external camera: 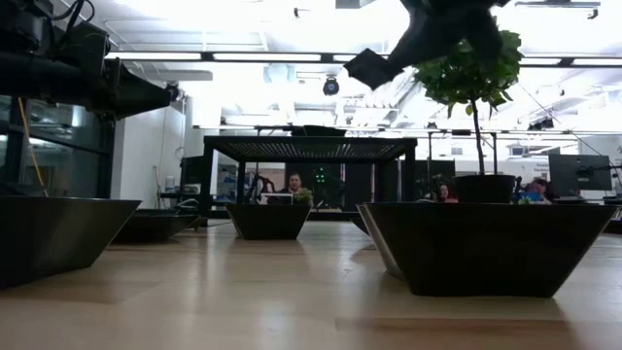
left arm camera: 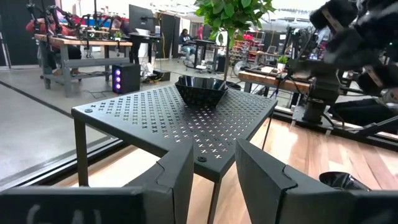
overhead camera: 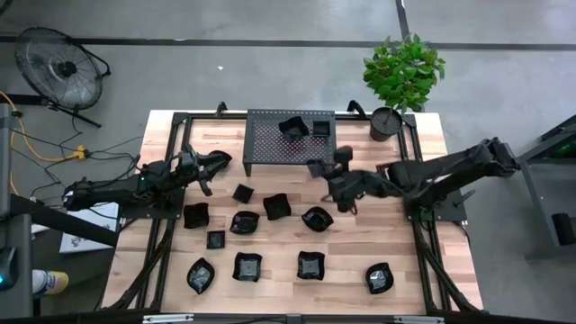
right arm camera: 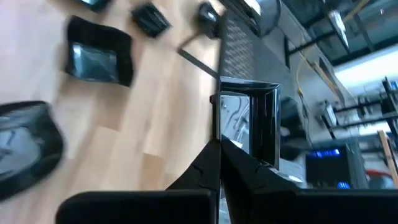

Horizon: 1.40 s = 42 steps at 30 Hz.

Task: Pick & Place Mini shaped plates
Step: Stack the square plate on top of the square plate on the shelf

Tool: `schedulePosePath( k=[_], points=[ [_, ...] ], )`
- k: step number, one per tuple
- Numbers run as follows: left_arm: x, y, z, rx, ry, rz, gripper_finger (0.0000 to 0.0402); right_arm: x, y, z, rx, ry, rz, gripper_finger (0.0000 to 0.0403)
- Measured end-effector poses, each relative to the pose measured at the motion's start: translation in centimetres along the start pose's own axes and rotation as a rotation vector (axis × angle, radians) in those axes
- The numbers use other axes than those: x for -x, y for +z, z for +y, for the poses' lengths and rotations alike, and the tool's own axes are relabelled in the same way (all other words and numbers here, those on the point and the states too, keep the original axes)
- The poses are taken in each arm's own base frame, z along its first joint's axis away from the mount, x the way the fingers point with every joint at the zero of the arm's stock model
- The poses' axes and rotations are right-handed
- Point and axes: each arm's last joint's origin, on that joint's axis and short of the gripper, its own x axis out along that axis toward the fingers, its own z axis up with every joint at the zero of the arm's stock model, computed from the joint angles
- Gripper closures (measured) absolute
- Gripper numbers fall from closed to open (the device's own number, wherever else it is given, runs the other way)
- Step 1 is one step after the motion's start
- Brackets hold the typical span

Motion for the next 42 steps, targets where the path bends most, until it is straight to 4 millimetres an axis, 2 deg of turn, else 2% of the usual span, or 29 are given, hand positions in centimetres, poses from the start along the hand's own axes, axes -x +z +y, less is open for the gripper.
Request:
schedulePosePath(
  k=[9, 15, 19, 26, 33, 42],
  points=[
    [0.0, 0.0, 0.0, 0.0, 0.0, 0.0, 0.0284, -0.1, -0.8, -5.6, 0.015, -0.055, 0.123, 0.0402],
    [0.0, 0.0, 0.0, 0.0, 0.0, 0.0, 0.0284, -1.2, -2.8, -8.3, 0.005, -0.066, 0.173, 0.0402],
    [0.0, 0.0, 0.0, 0.0, -0.001, -0.001, 0.0284, -2.5, -4.3, -9.7, -0.008, -0.052, 0.215, 0.0402],
    [0.0, 0.0, 0.0, 0.0, 0.0, -0.001, 0.0284, -5.7, -6.5, -11.2, -0.032, -0.036, 0.275, 0.0402],
    [0.0, 0.0, 0.0, 0.0, 0.0, 0.0, 0.0284, -8.0, -7.4, -11.5, -0.034, -0.008, 0.266, 0.0403],
    [0.0, 0.0, 0.0, 0.0, 0.0, 0.0, 0.0284, -8.7, -7.5, -11.2, -0.059, 0.002, 0.285, 0.0403]
  ],
)
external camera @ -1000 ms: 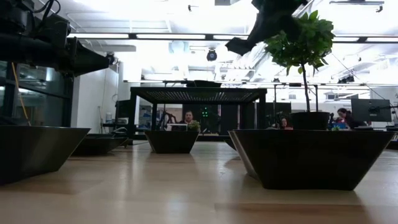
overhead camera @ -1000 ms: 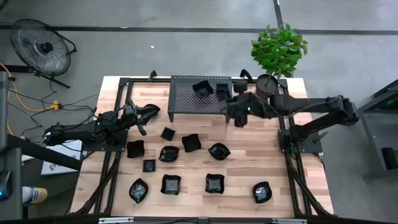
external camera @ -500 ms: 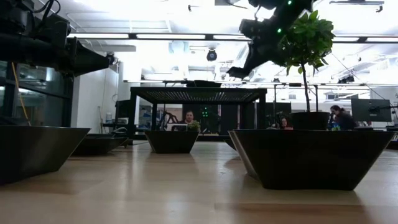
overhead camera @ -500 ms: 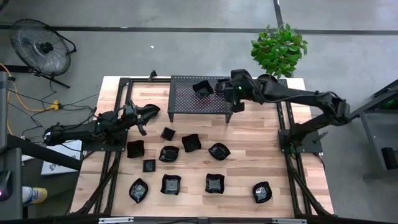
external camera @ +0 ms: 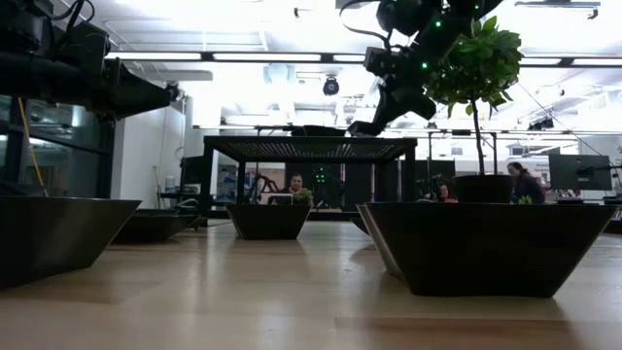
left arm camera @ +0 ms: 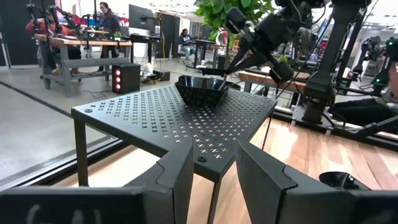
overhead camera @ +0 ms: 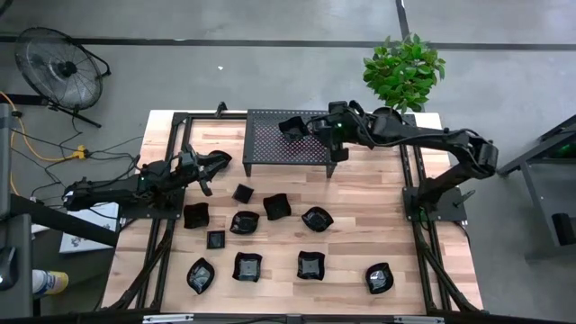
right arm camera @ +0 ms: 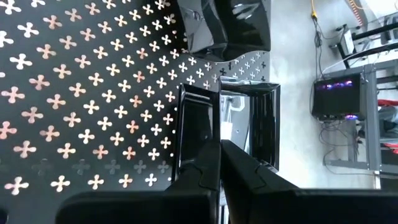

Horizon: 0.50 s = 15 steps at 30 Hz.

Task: Pick & Place Mini shaped plates
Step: Stack the square plate on top of the square plate on the shelf

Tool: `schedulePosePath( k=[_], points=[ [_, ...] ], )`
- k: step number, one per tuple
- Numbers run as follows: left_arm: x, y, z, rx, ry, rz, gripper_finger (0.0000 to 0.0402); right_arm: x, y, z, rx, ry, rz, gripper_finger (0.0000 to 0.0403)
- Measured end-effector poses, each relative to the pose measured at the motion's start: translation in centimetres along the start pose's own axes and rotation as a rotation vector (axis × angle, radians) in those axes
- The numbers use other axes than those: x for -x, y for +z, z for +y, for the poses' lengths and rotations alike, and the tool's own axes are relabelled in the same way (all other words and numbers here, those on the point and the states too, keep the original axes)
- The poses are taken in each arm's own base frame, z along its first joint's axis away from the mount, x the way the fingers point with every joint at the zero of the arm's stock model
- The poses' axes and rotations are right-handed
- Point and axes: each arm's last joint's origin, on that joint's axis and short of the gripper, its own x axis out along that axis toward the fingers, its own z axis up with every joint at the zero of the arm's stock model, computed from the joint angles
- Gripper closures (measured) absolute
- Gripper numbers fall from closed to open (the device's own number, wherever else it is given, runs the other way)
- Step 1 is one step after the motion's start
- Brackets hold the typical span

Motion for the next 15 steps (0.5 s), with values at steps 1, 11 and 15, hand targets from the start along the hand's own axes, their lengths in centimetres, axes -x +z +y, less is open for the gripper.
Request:
schedulePosePath(
  k=[1, 11, 15],
  points=[
    [0.0, 0.0, 0.0, 0.0, 0.0, 0.0, 0.0284, 0.01, 0.01, 0.03, -0.007, 0.002, 0.0, 0.0403],
    [0.0, 0.0, 0.0, 0.0, 0.0, 0.0, 0.0284, 0.03, 0.05, 0.15, -0.065, 0.016, -0.006, 0.0403],
    [0.0, 0.01, 0.0, 0.0, 0.0, 0.0, 0.0284, 0.03, 0.01, 0.13, -0.073, 0.008, 0.004, 0.0403]
  ],
)
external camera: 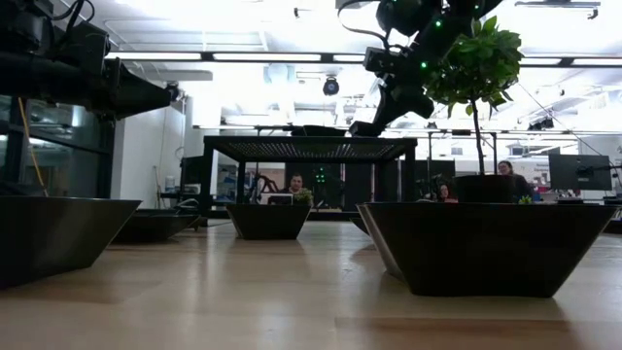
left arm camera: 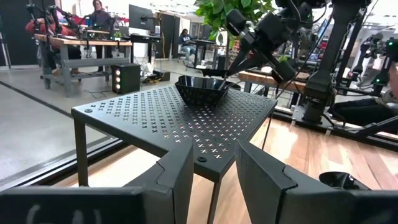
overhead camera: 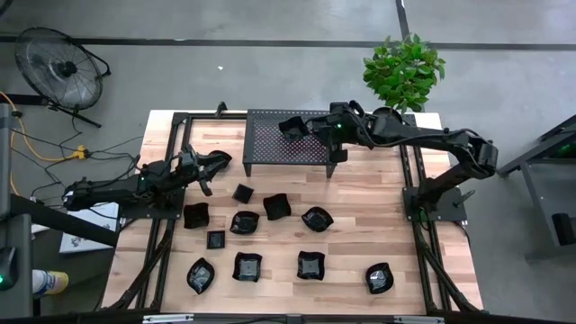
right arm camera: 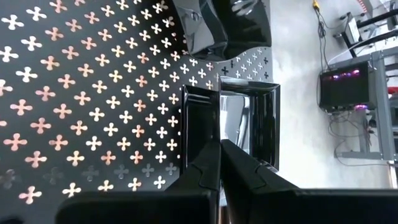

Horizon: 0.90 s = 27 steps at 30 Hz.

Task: Pick & Place Mini shaped plates
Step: Stack the square plate on top of the square plate on the shelf

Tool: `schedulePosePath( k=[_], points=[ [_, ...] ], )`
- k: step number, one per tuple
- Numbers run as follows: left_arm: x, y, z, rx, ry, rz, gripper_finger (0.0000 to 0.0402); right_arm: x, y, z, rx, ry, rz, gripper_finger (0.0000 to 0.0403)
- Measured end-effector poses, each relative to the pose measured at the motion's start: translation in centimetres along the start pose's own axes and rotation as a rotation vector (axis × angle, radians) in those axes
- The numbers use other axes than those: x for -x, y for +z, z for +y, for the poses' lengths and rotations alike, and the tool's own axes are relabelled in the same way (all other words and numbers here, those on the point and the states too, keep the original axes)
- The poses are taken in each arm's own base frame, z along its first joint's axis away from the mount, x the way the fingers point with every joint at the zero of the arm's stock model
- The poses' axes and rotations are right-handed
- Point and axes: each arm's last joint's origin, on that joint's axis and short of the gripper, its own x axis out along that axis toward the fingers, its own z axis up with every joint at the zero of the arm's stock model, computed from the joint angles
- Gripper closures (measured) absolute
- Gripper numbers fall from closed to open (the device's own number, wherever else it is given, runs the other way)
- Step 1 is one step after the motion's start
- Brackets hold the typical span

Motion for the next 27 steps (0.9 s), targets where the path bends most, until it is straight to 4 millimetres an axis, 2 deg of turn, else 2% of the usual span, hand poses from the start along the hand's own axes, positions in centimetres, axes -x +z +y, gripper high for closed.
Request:
schedulePosePath(
  k=[27],
  points=[
    [0.0, -0.01, 0.0, 0.0, 0.0, 0.0, 0.0284, 0.01, -0.17, 0.2, -0.03, 0.028, 0.011, 0.0402]
  ],
)
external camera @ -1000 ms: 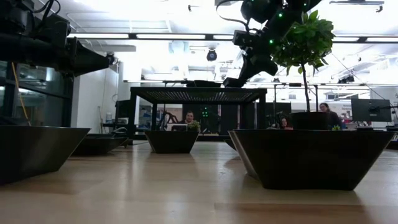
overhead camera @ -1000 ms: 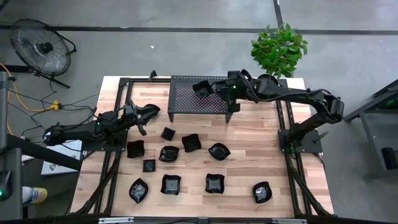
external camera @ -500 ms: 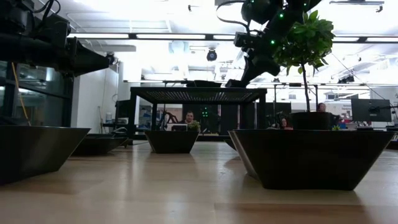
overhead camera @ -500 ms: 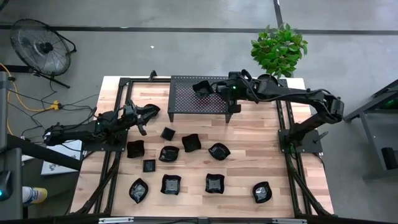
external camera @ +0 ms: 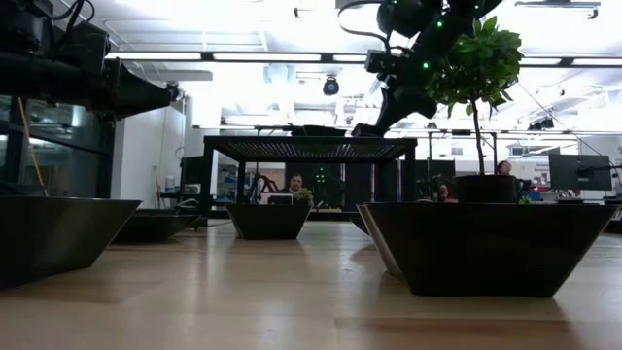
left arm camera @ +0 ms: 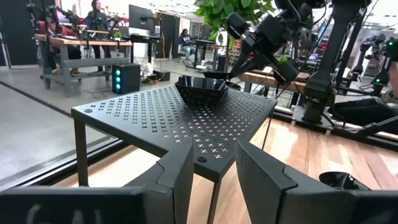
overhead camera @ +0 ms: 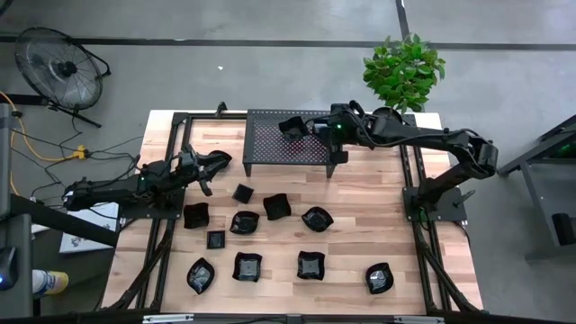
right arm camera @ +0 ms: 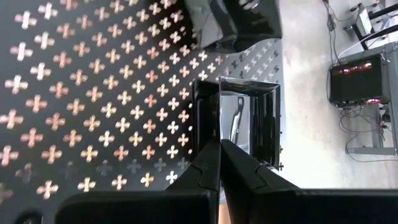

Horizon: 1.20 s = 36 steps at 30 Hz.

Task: Pick & Place Mini shaped plates
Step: Stack the square plate on top of the square plate on the shelf, then put the leaf shaped plate on the shelf

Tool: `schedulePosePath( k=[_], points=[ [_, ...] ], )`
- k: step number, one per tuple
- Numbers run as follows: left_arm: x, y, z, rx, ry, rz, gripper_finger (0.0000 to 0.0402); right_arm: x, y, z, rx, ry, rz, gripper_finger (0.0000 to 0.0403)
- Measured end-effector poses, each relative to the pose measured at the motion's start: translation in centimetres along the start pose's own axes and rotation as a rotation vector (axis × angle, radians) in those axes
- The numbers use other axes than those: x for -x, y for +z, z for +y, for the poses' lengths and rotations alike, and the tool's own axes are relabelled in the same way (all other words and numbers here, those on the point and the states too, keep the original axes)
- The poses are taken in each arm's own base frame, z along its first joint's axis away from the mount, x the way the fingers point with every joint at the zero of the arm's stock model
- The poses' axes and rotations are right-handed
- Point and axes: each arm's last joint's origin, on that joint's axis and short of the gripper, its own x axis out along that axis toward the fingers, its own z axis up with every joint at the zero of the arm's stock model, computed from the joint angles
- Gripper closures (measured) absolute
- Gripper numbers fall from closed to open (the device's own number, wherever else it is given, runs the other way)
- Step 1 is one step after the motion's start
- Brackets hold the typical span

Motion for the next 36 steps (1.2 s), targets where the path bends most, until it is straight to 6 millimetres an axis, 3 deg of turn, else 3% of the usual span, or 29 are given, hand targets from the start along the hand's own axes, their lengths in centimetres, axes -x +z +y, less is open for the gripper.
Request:
schedulePosePath(
  k=[8, 21, 36],
  points=[
    [0.0, 0.01, 0.0, 0.0, 0.0, 0.0, 0.0284, 0.02, 0.24, -0.06, -0.014, 0.012, -0.037, 0.04],
    [0.0, 0.01, 0.0, 0.0, 0.0, 0.0, 0.0284, 0.01, 0.18, -0.12, -0.014, -0.008, -0.021, 0.0331],
    [0.0, 0.01, 0.0, 0.0, 0.0, 0.0, 0.0284, 0.88, 0.3, 0.26, -0.129, -0.029, -0.005, 0.0329]
  ],
)
